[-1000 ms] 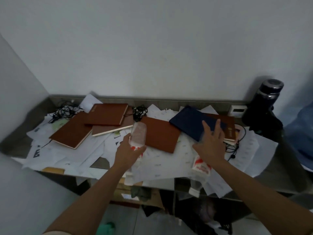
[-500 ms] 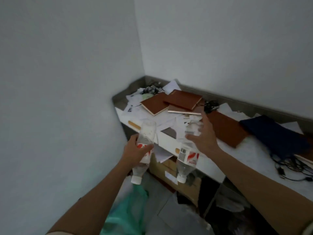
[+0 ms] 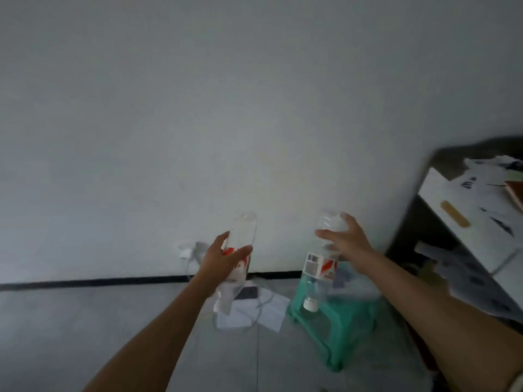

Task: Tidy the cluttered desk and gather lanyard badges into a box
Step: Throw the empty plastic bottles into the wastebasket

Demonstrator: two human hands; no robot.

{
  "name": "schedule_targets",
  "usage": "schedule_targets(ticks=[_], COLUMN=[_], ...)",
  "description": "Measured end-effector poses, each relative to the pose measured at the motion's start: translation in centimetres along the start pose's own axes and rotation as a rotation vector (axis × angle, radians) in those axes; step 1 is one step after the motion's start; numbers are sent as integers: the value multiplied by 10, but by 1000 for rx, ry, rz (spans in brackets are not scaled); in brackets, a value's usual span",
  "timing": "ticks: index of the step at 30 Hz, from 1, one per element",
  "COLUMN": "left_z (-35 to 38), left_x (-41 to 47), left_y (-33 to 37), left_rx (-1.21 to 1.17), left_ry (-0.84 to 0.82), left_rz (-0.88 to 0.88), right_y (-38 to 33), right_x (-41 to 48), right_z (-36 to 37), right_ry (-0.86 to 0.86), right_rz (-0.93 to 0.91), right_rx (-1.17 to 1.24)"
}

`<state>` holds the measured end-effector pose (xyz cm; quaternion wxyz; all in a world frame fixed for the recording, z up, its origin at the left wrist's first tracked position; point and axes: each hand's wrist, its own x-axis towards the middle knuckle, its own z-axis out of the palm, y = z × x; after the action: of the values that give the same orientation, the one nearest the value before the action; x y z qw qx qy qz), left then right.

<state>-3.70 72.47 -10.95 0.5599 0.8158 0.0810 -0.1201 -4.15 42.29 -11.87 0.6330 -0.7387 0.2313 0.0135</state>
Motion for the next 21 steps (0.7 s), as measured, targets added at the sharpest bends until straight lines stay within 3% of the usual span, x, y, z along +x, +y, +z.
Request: schedule_targets(ticks=[13,21], left_z=[-292,-426], left_x=[25,-3], left_y=[-129,-200], left_rx=[-268,-463], left_ry=[587,992], left_rz=[-363,-542], right_y=[-87,-129], right_x=[78,48], right_z=[420,649], right_ry=[-813,-1082], right_rz=[-25,109], right_rx=[-272,-342])
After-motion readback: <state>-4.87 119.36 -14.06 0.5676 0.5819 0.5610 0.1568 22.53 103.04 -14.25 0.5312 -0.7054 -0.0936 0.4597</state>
